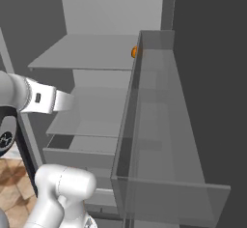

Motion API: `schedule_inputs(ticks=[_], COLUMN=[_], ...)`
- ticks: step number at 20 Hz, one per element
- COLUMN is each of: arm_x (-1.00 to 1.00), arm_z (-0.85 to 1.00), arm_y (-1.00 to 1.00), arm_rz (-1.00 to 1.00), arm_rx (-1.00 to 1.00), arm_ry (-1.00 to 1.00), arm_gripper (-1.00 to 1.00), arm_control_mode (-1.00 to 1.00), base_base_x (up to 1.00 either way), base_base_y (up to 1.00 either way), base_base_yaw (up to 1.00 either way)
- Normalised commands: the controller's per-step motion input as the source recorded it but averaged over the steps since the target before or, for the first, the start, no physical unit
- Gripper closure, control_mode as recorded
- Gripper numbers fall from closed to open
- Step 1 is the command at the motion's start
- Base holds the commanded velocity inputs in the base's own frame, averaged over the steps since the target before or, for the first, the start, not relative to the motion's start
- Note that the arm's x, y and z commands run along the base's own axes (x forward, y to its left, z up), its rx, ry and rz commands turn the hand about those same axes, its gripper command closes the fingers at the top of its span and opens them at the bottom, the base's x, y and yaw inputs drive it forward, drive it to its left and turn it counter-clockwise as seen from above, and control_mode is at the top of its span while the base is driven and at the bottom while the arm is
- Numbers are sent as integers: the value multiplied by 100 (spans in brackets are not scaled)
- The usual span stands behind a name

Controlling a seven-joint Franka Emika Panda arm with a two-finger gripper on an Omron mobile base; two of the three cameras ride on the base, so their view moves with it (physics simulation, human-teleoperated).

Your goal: Open the fridge, remove the orange, carrot, and steak, and place them on any counter.

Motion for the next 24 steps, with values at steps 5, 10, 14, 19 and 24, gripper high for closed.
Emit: schedule_inputs(ticks=[5,10,14,19,24], arm_x=[11,19,27,42,45], arm_z=[0,31,3,-12,-11], arm_y=[0,0,-10,-17,-31], arm_rz=[0,0,0,-1,-9], arm_rx=[0,-2,-4,-10,-14], arm_ry=[1,20,8,0,0], arm_gripper=[-100,-100,-100,-100,-100], arm_control_mode=[-100,-100,-100,-100,-100], base_base_x=[2,0,0,0,0], base_base_y=[0,0,0,0,0], base_base_yaw=[0,0,0,0,0])
